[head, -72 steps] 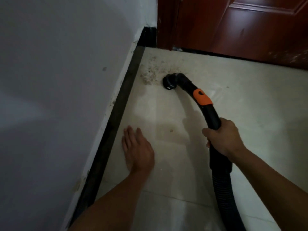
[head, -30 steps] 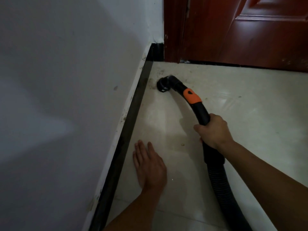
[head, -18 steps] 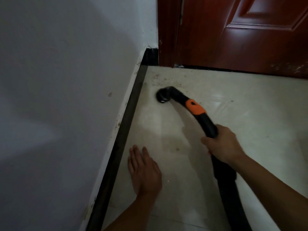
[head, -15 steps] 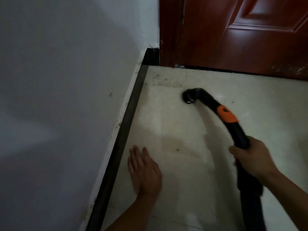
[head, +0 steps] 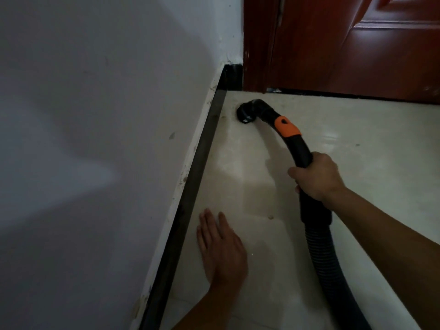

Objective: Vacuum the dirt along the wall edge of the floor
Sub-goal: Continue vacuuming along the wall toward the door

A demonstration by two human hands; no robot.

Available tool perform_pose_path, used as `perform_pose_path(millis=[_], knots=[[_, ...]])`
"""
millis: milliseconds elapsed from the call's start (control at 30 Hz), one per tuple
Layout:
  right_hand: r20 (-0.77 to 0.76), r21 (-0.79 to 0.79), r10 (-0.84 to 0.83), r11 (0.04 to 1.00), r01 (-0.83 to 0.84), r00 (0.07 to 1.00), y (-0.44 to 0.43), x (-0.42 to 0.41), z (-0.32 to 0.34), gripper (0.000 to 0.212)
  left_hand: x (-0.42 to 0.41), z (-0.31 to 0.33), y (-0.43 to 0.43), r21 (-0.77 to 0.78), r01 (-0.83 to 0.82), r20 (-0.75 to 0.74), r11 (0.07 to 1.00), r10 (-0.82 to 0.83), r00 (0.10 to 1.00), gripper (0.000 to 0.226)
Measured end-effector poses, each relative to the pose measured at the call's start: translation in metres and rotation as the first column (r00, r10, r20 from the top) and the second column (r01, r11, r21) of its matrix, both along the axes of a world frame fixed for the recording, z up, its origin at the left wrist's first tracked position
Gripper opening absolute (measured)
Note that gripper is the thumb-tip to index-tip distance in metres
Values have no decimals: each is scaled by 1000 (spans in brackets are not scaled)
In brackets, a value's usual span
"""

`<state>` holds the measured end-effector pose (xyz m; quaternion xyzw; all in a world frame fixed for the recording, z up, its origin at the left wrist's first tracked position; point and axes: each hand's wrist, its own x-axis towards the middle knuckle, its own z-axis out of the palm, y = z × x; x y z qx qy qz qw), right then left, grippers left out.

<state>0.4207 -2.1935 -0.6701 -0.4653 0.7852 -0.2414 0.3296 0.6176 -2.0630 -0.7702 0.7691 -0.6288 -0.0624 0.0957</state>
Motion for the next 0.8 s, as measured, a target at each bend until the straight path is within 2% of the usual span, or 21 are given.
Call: perform_pose_path(millis=[133, 233, 333, 500, 600, 800], knots=[[-5, 20, 113, 993, -112, 994, -8, 35, -2, 33, 0, 0, 0, 14, 8, 8, 1000, -8, 1000, 54], [7, 24, 134, 991, -135, 991, -2, 34, 3, 30, 1, 0, 0, 1, 9, -6, 1000, -9, 1000, 53], [-17, 32, 72, 997, -71, 997, 23, -4, 6, 22, 1, 0, 0, -11, 6, -11, 1000, -6, 1000, 53], [-66, 34, -178, 983, 180, 982, 68, -79, 10, 18, 0, -1, -1, -2, -12, -10, 1000, 12, 1000, 53], [-72, 14, -176, 984, 178, 982, 54, -80, 10, 20, 0, -1, 0, -9, -14, -16, 1000, 14, 1000, 54], [15, -21, -115, 993, 115, 993, -4, -28, -4, 22, -1, 0, -1, -9, -11, -1, 1000, 11, 1000, 55]])
